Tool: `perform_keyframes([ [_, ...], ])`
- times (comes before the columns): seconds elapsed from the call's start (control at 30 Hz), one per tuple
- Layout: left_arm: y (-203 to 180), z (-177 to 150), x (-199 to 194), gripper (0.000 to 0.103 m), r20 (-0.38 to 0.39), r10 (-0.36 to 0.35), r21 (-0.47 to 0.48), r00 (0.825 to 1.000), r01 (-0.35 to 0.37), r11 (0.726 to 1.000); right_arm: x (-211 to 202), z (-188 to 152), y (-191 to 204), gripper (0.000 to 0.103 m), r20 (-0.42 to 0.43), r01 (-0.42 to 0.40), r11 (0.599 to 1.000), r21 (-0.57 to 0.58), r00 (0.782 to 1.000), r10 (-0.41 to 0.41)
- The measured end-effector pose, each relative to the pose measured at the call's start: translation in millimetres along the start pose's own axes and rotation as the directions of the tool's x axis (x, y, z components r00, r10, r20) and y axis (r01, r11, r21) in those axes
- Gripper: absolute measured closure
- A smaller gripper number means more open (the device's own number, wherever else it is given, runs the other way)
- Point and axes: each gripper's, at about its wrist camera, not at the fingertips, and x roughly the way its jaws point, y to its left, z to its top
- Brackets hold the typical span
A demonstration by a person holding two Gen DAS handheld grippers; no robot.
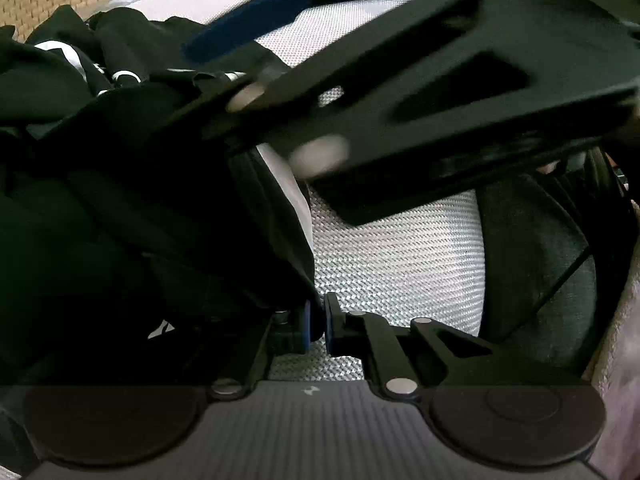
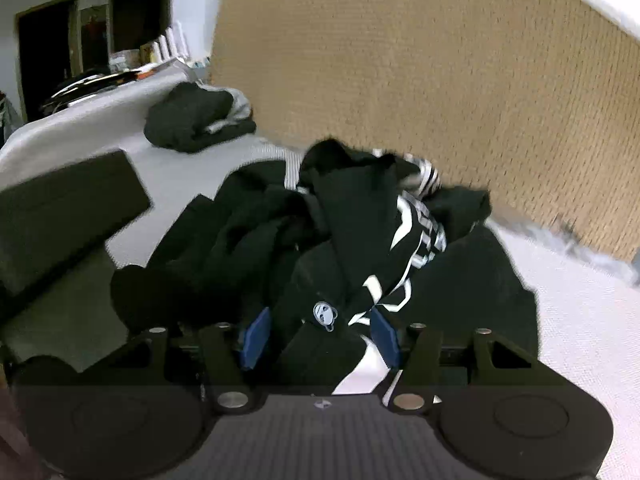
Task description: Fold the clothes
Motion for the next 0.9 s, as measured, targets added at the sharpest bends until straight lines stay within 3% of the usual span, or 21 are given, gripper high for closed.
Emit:
perform_keyframes([
  [0.1,-6.4,-0.8,-1.0,0.094,0.001,0.003,0.008,1.000,-0.003,1.000,10.5,0.0,-0.2,0.081,-0.062,-0.018,1.000,0.021,0.998,0.019],
  [0.2,-10.8,-0.2,-3.9,0.094,-0.005,-0.002,0.000,1.000,0.002,1.000,4.3,-5.9,3.9,0.087,-0.075,-0.038,0.999,0.017,0.996,0.039],
  [0.37,-6.1,2.2,-30.3,0.080,-0.015,-0.111,-0.042,0.994,0.110,0.993,-13.6,-19.1,-1.3,0.093,-0.084,-0.070,0.997,0.043,0.994,0.073],
  [0.47,2.5,-8.7,-55.7,0.074,0.025,-0.118,-0.090,0.993,0.120,0.989,-22.2,-25.7,-4.9,0.094,-0.084,-0.074,0.995,0.064,0.993,0.079],
  [0.53,25.3,-11.4,-73.9,0.061,0.066,-0.106,-0.131,0.992,0.114,0.985,-24.0,-28.6,-4.8,0.094,-0.090,-0.074,0.994,0.077,0.993,0.081],
  [0.63,60.8,-6.9,-99.8,0.058,0.121,-0.094,-0.197,0.988,0.116,0.974,-19.3,-32.2,-0.4,0.095,-0.115,-0.075,0.995,0.073,0.990,0.083],
  [0.77,81.1,-11.9,-115.8,0.051,0.182,-0.009,-0.262,0.983,0.057,0.963,-19.2,-35.0,21.3,0.095,-0.146,-0.103,0.994,-0.024,0.984,0.098],
  [0.9,103.5,11.3,-114.4,0.048,0.254,0.137,-0.357,0.957,-0.039,0.933,-14.5,-40.5,44.3,0.097,-0.173,-0.060,0.988,-0.140,0.984,0.035],
])
